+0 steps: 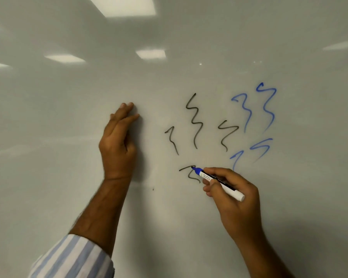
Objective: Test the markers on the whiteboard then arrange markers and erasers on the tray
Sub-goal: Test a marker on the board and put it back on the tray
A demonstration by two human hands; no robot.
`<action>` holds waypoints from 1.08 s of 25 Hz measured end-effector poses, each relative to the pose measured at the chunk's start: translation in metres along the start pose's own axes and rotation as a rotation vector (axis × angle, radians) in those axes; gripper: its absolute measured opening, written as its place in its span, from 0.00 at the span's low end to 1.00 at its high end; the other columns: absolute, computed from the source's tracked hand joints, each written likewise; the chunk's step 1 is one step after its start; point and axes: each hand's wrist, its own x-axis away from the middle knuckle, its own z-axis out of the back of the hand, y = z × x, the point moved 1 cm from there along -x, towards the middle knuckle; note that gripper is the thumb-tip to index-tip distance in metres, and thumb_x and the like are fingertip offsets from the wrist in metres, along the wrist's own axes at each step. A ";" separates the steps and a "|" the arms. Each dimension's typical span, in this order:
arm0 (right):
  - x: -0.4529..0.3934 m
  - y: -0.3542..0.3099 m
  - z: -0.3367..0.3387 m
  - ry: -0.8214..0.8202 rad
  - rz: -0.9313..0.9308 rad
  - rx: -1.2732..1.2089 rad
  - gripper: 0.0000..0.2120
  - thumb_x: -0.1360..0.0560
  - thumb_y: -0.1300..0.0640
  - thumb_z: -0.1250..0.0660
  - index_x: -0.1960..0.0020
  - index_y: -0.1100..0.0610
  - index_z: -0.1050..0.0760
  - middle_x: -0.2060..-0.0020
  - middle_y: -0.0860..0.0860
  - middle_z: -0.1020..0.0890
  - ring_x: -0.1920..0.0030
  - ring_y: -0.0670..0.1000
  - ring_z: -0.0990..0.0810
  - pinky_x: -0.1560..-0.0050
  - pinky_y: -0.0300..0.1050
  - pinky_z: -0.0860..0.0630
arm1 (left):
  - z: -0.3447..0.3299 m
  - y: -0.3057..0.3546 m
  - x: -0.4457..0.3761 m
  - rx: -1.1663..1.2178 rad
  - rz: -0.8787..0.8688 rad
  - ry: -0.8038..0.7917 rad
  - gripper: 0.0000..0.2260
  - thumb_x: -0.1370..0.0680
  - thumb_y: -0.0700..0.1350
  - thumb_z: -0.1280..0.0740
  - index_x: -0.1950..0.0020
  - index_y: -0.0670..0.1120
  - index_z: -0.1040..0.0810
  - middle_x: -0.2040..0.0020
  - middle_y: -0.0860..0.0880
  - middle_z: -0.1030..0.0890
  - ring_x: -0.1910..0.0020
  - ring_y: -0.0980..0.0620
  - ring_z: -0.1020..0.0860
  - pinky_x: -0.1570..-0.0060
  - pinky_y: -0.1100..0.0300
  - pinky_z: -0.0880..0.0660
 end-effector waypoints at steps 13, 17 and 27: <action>0.033 -0.058 -0.081 -0.011 -0.187 -0.271 0.13 0.26 0.53 0.28 0.46 0.58 0.14 0.56 0.57 0.11 0.57 0.59 0.11 0.57 0.47 0.13 | 0.083 0.058 0.044 0.845 0.850 -0.079 0.12 0.18 0.30 0.34 0.37 0.42 0.27 0.42 0.48 0.15 0.44 0.41 0.13 0.42 0.51 0.16; 0.051 -0.058 -0.088 -0.049 -0.160 -0.202 0.11 0.24 0.54 0.30 0.46 0.57 0.14 0.57 0.55 0.11 0.57 0.58 0.11 0.58 0.46 0.13 | 0.110 0.044 0.053 0.874 0.889 -0.170 0.13 0.17 0.30 0.37 0.35 0.43 0.28 0.42 0.48 0.17 0.44 0.39 0.13 0.45 0.51 0.15; 0.098 -0.038 -0.105 -0.226 -0.270 -0.136 0.08 0.20 0.67 0.31 0.50 0.60 0.13 0.61 0.59 0.12 0.62 0.59 0.12 0.60 0.45 0.14 | 0.170 0.009 0.088 0.879 0.859 -0.636 0.20 0.18 0.28 0.36 0.30 0.46 0.30 0.39 0.47 0.16 0.45 0.39 0.13 0.45 0.52 0.16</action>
